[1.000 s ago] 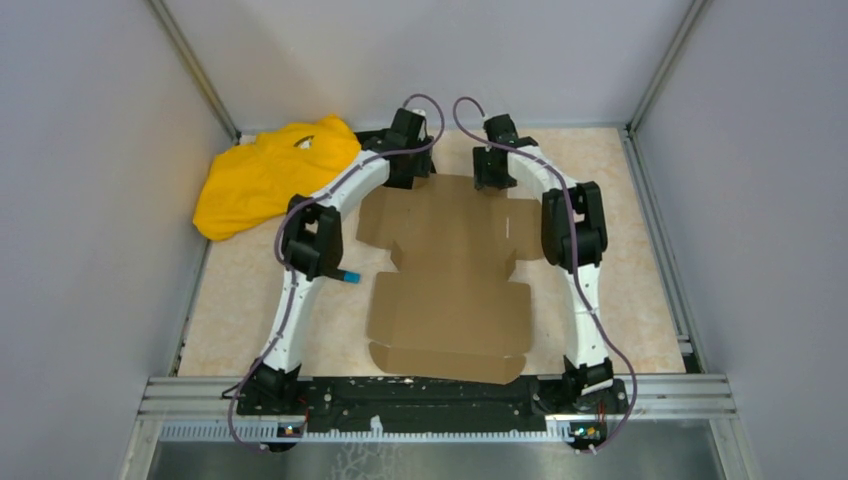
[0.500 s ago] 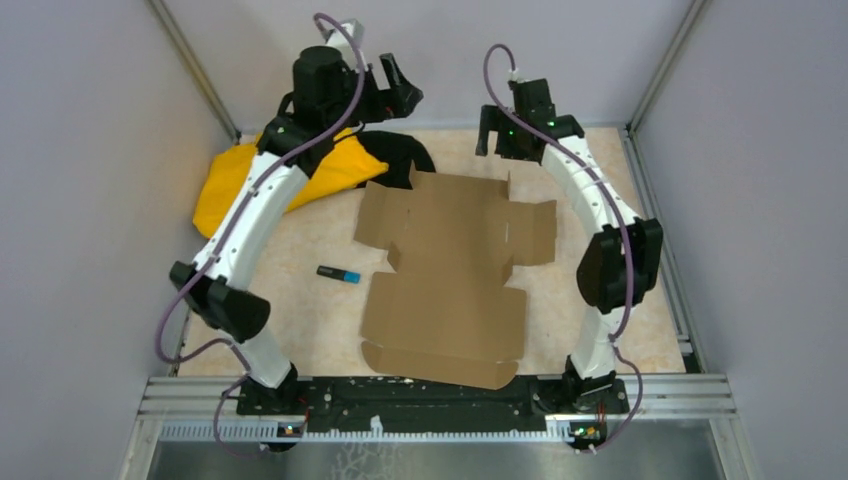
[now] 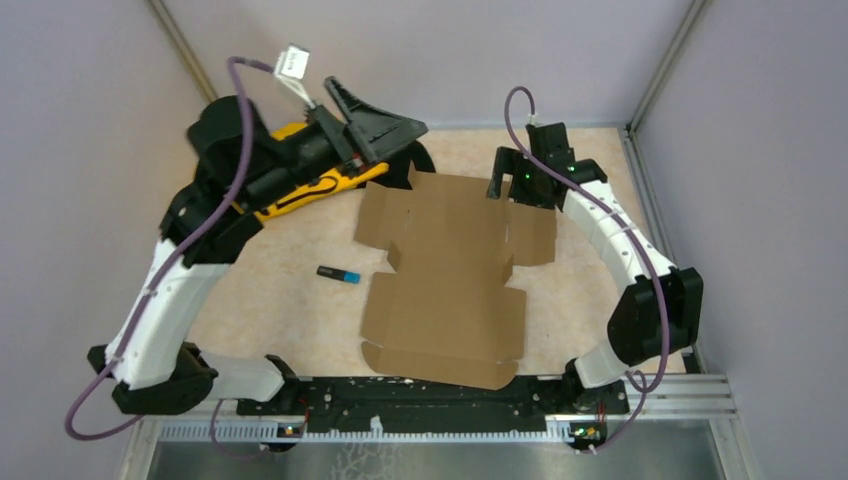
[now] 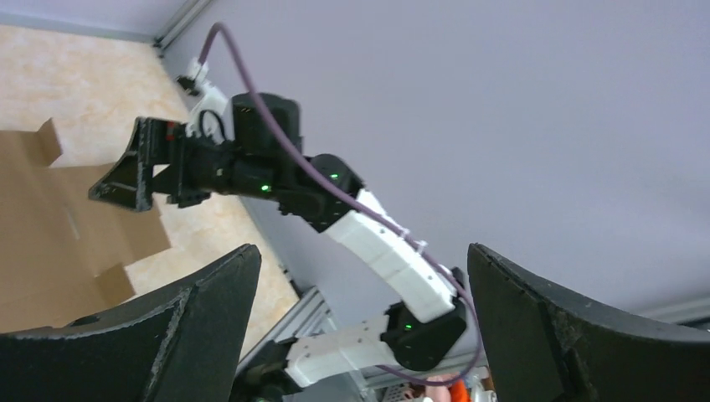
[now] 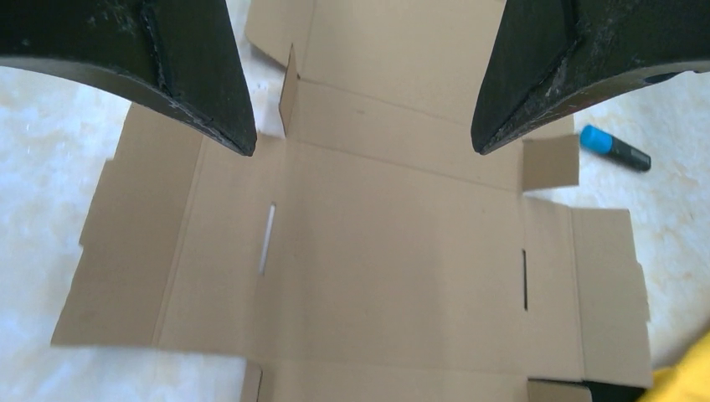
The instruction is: Fold the paper box
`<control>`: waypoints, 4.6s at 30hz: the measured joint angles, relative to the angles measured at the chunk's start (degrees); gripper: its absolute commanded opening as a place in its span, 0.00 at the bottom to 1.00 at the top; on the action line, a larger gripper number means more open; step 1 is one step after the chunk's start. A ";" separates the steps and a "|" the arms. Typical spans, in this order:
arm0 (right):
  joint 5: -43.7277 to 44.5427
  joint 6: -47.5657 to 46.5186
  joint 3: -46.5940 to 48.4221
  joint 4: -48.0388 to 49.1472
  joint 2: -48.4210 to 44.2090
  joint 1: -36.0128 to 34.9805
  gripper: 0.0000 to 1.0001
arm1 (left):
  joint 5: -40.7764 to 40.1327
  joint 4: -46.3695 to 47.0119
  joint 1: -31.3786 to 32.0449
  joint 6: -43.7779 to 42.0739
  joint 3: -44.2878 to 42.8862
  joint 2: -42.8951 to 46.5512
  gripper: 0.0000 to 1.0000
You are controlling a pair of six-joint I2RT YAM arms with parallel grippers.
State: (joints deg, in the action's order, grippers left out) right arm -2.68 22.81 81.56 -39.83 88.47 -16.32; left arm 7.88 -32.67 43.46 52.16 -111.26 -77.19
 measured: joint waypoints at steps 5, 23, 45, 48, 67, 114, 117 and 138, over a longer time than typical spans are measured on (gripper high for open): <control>-0.46 1.38 -6.23 1.22 -4.63 0.00 0.99 | -1.05 0.72 0.85 1.31 2.82 8.39 0.99; 2.62 0.31 -7.82 4.37 -1.77 0.00 0.99 | 6.78 4.26 -1.29 -1.86 9.84 -4.04 0.99; -18.67 -20.72 22.99 11.43 29.64 4.11 0.88 | 7.17 14.60 -19.37 -17.79 40.57 -6.08 0.99; -22.03 -25.49 25.59 11.82 32.94 4.11 0.89 | 7.15 14.23 -19.52 -19.67 39.52 -8.50 0.99; -33.38 -43.91 54.25 -2.16 57.09 4.24 0.89 | 8.35 13.16 -20.37 -23.76 37.68 -14.08 0.99; -38.18 -55.19 53.68 -16.52 60.06 6.34 0.00 | 14.23 14.27 -20.37 -23.50 37.40 -18.99 0.99; -38.16 -55.19 53.68 -16.85 60.00 6.34 0.00 | 14.29 14.27 -20.37 -23.47 37.40 -19.04 0.99; -18.05 -33.51 50.34 -12.85 49.75 7.19 0.40 | 14.16 14.95 -20.37 -23.43 37.64 -19.04 0.99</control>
State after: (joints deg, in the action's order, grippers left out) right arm -20.73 -10.70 131.90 -52.69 138.21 -9.13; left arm 22.04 -17.72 23.09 28.73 -73.63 -96.23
